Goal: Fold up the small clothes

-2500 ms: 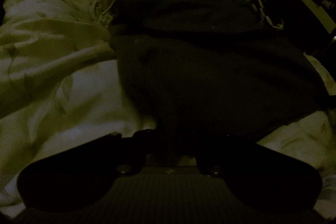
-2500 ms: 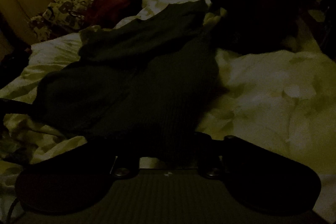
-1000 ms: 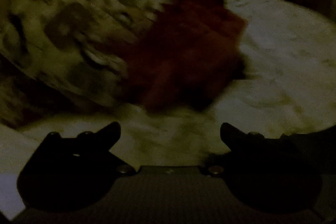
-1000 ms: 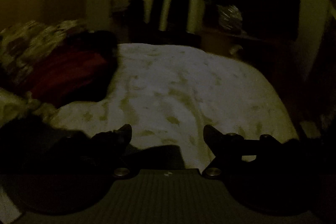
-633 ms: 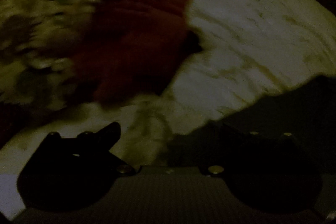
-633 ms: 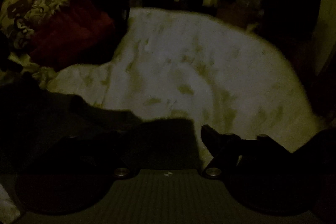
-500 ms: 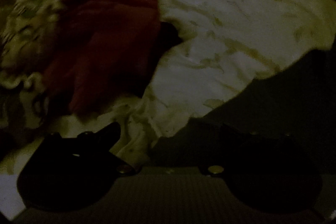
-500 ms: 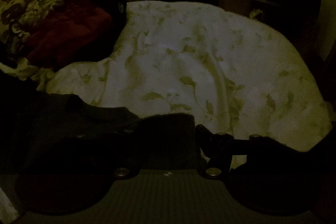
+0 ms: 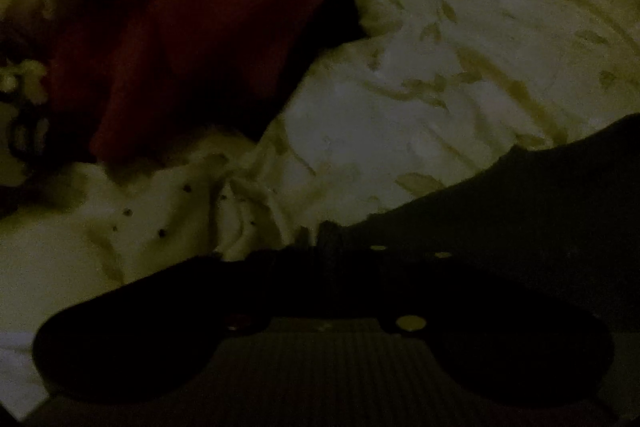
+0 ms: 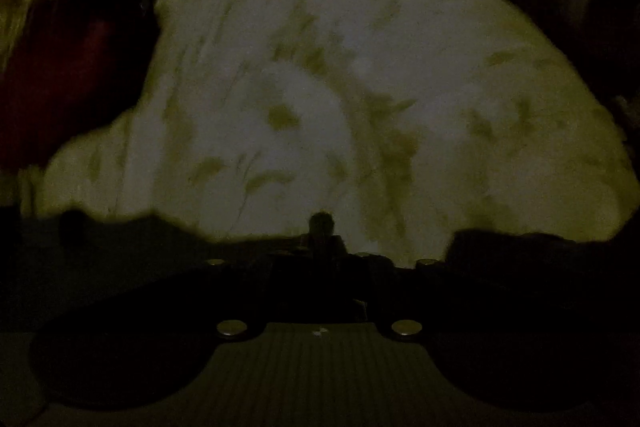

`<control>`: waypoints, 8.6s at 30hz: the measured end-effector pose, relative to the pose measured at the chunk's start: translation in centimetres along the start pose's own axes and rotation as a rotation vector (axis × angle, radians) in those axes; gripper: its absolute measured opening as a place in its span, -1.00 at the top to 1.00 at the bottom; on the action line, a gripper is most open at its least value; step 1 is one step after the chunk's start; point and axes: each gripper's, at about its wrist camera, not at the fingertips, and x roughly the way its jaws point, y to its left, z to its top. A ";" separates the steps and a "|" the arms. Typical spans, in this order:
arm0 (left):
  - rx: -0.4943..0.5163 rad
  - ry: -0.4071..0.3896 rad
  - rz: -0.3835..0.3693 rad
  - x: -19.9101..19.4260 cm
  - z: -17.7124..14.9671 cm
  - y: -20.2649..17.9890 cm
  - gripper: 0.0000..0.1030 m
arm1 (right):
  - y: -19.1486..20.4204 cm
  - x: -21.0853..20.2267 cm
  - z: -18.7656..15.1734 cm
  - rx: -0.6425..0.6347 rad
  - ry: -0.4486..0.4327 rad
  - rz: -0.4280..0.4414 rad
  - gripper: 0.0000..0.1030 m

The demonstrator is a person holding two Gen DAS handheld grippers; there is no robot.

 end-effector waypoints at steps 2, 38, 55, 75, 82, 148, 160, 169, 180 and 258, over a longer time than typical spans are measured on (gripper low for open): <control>0.008 -0.029 0.087 -1.3 0.1 -0.5 -0.81 | 0.5 -1.0 -0.1 -0.011 -0.029 -0.018 -0.05; 0.749 -0.602 0.105 -13.2 -21.4 -36.5 -0.92 | -7.1 -11.8 -4.4 0.295 0.014 0.512 -1.00; 0.942 -0.641 0.219 -5.6 -19.9 -40.1 0.23 | -6.2 -4.2 0.2 0.239 0.162 0.371 -1.00; 0.433 -0.599 -0.057 -13.4 -14.2 -26.0 0.56 | -1.8 -7.0 1.8 0.337 0.150 0.640 0.49; 0.089 -0.555 -0.064 -16.0 -15.6 -13.9 0.56 | 9.0 -6.4 4.5 0.358 0.178 0.878 0.49; -0.107 -0.254 0.061 -10.0 -18.9 -4.0 0.08 | 22.5 -0.5 -4.9 -0.157 -0.039 0.657 -0.28; -0.170 -0.275 -0.114 -14.0 -19.4 -0.1 -1.00 | 20.9 -2.1 -4.6 -0.094 -0.105 0.606 -1.00; -0.482 -0.166 -0.306 -14.5 -20.3 8.4 -1.00 | 10.2 -5.2 -6.3 0.218 -0.099 0.619 -1.00; -0.468 -0.004 -0.365 -8.7 -18.3 7.9 -1.00 | 8.6 -3.3 -10.0 0.377 0.007 0.676 -1.00; 0.125 -0.243 -0.608 -21.0 -6.6 -31.1 0.23 | -14.6 -25.2 -5.7 0.377 -0.513 0.173 -0.04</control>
